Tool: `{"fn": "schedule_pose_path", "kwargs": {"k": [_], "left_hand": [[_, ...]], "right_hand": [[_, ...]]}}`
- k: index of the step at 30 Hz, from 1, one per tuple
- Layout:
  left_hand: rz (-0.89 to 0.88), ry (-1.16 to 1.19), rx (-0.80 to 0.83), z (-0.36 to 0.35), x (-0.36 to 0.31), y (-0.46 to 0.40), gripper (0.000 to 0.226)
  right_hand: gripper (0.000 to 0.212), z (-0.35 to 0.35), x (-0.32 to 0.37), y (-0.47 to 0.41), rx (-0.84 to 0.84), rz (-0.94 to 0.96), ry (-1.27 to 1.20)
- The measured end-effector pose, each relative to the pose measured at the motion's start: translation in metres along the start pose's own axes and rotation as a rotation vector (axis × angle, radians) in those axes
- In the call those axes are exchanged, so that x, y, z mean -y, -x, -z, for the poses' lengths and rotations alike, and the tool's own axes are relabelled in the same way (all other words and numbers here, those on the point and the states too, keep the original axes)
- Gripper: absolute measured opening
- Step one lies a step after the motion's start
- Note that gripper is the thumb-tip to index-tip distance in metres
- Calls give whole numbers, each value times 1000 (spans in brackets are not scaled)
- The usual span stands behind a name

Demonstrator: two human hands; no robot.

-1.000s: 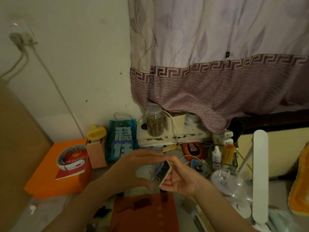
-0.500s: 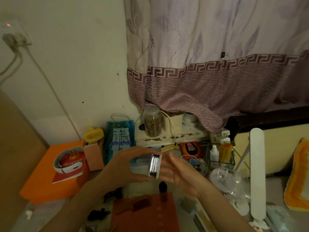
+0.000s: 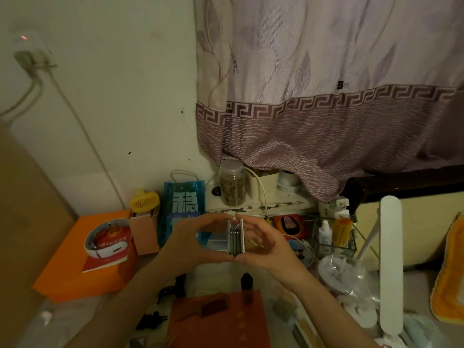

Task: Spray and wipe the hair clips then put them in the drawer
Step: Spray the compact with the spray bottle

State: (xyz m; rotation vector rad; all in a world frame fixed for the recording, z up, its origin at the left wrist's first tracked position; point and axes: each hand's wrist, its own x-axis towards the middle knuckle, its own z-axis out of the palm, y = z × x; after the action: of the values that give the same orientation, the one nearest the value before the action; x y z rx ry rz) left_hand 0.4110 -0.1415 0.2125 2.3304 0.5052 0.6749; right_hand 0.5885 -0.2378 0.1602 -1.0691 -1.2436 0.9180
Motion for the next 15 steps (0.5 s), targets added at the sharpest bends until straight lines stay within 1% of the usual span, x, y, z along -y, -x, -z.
{"fn": "schedule_pose_path", "kwargs": {"k": [3, 7, 12, 15], "left_hand": [[7, 76, -20, -1, -2, -1, 61], [70, 250, -66, -1, -1, 0, 61], [92, 407, -91, -5, 1, 3, 59], [124, 518, -80, -9, 6, 7, 62]], "right_hand": [[63, 2, 3, 0, -7, 15, -64], [64, 9, 7, 0, 1, -34, -212], [68, 12, 5, 3, 43, -86, -486], [68, 12, 3, 4, 73, -96, -634]]}}
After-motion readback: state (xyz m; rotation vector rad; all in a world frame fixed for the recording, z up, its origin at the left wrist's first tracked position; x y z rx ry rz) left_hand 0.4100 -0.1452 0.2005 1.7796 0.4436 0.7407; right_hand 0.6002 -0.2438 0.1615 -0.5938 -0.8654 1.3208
